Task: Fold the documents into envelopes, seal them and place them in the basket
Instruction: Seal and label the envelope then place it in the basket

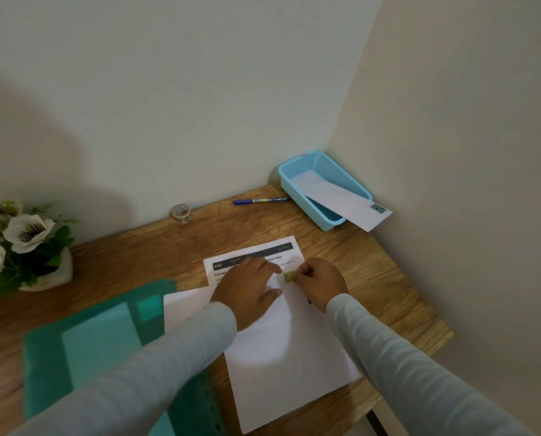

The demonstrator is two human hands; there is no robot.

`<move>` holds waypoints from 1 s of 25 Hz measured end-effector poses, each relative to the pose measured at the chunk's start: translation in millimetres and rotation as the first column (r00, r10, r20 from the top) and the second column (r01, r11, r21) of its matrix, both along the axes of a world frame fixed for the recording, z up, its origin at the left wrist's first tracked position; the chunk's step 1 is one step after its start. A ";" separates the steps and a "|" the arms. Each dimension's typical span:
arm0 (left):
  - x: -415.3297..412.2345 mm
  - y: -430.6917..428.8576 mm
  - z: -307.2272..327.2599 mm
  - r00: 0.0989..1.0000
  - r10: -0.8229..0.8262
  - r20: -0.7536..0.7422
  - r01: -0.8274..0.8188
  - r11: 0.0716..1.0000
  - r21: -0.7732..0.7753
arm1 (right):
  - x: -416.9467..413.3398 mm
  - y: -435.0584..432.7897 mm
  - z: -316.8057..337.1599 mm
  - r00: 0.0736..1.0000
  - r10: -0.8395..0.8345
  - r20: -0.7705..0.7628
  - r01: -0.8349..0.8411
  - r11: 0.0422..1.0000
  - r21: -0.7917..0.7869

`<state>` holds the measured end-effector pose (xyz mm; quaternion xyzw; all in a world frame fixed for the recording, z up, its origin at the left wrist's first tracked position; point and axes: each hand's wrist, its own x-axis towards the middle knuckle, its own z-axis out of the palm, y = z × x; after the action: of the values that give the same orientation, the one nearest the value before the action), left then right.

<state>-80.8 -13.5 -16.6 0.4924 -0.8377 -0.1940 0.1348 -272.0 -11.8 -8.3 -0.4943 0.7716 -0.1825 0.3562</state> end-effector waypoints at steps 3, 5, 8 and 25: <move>0.9 3.5 -25.3 1.000 -0.006 0.001 0.006 0.999 -0.043 | 7.3 -2.2 -1.1 0.997 0.005 -0.074 -0.003 1.000 0.026; 3.5 6.1 -36.0 0.999 0.002 -0.052 -0.006 0.998 -0.068 | 10.3 -2.9 -1.9 0.994 0.011 -0.113 -0.007 0.999 0.036; 4.2 9.0 -43.4 0.997 0.017 -0.081 -0.025 0.995 -0.098 | 13.1 -3.0 -3.7 0.988 0.013 -0.152 -0.008 0.999 0.035; 3.5 10.0 -42.8 0.999 -0.017 0.047 0.023 0.991 -0.133 | 12.0 -11.4 3.9 0.952 0.185 -0.244 -0.173 0.983 0.068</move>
<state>-77.3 -3.5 -59.4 0.4783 -0.8565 -0.1274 0.1461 -260.0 -23.3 -4.4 -0.5729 0.7663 -0.0684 0.2828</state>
